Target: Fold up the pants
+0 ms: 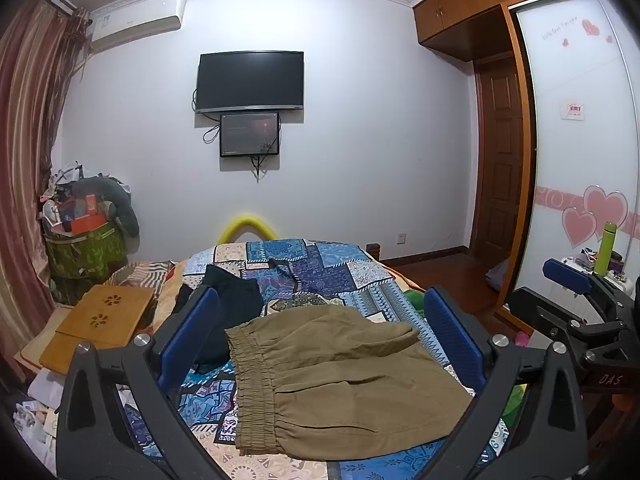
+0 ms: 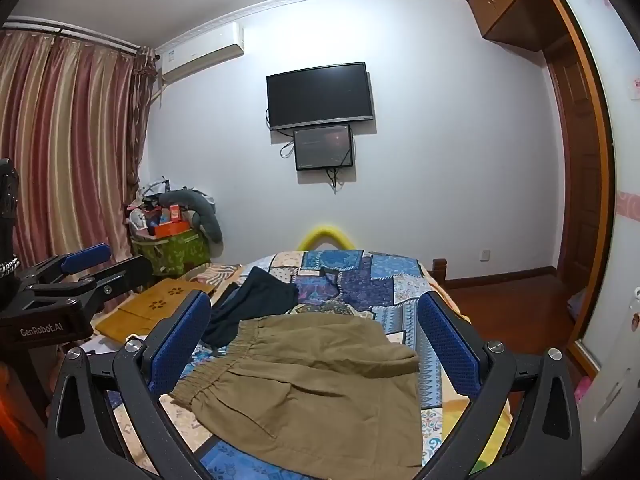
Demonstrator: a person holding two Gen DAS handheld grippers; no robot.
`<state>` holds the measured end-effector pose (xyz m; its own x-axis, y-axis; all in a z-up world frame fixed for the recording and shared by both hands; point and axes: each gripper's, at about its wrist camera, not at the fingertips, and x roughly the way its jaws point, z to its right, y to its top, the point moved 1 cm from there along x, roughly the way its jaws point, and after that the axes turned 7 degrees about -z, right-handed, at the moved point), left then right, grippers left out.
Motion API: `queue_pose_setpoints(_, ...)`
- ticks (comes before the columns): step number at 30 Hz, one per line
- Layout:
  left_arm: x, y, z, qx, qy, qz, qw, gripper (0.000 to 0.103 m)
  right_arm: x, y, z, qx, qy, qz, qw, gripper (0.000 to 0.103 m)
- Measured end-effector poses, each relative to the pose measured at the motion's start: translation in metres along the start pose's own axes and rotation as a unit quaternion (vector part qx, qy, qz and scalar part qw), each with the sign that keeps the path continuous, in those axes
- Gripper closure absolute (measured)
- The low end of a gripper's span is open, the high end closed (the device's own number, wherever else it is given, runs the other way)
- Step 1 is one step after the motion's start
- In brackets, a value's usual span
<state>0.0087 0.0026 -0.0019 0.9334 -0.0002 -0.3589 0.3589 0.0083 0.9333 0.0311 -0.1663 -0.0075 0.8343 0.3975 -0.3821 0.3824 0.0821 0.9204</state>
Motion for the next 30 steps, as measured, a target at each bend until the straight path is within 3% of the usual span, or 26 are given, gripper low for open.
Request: queue_pose_setpoints(30,0.0061,-0.0061,0.0027,0.002,0.007,-0.001,1.0000,0.000,-0.0031,0.0010,-0.0017,0.001,0.000,-0.004,1.000,0.000)
